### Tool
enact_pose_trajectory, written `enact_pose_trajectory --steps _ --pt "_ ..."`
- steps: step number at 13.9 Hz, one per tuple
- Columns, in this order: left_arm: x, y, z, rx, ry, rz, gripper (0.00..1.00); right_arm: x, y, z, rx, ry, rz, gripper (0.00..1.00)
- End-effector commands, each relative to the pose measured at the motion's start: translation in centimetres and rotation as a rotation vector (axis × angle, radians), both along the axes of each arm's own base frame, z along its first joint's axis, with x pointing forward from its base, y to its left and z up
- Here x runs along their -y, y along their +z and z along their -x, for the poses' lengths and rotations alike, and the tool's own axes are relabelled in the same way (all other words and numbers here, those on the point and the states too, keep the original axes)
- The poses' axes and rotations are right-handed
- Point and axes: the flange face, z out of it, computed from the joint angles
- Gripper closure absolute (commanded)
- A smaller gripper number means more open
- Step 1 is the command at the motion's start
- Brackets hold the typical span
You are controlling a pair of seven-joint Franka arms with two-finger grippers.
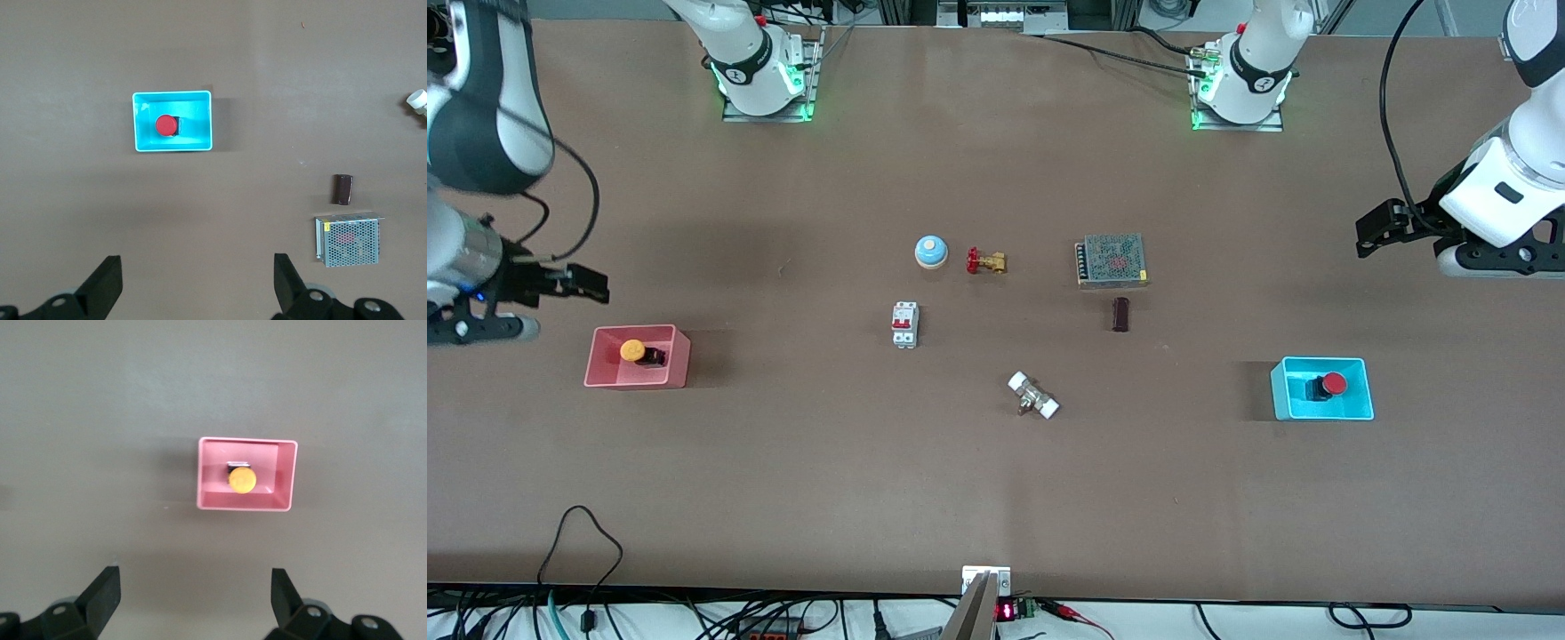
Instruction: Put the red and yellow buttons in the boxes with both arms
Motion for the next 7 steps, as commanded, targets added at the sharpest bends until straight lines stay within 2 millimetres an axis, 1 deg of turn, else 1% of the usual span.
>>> enact_pose_trajectory --steps 1,2,3,4,5,6,7 --pt "0.1 0.3 0.5 0.001 -0.022 -0.018 0.00 -2.9 4.8 1.8 0.012 -0.022 -0.011 0.00" --pt "0.0 0.4 0.5 0.004 -0.020 -0.018 0.00 -3.6 5.8 1.8 0.028 -0.018 -0.013 0.00" --pt "0.1 0.4 0.5 0.002 -0.022 -0.018 0.00 -4.8 7.5 1.9 0.038 -0.017 -0.018 0.00" --pt "0.1 0.4 0.5 0.004 -0.022 -0.018 0.00 -5.1 8.9 2.2 0.022 -0.043 -0.027 0.00" --pt "0.2 0.4 0.5 0.002 -0.023 -0.018 0.00 -5.6 9.1 2.2 0.009 -0.063 -0.030 0.00" --pt "0.1 0.4 0.5 0.002 -0.022 -0.018 0.00 -5.7 8.9 2.2 0.002 -0.069 -0.027 0.00" --pt "0.2 0.4 0.5 0.004 -0.023 -0.018 0.00 -5.2 8.5 1.9 -0.003 -0.071 -0.027 0.00"
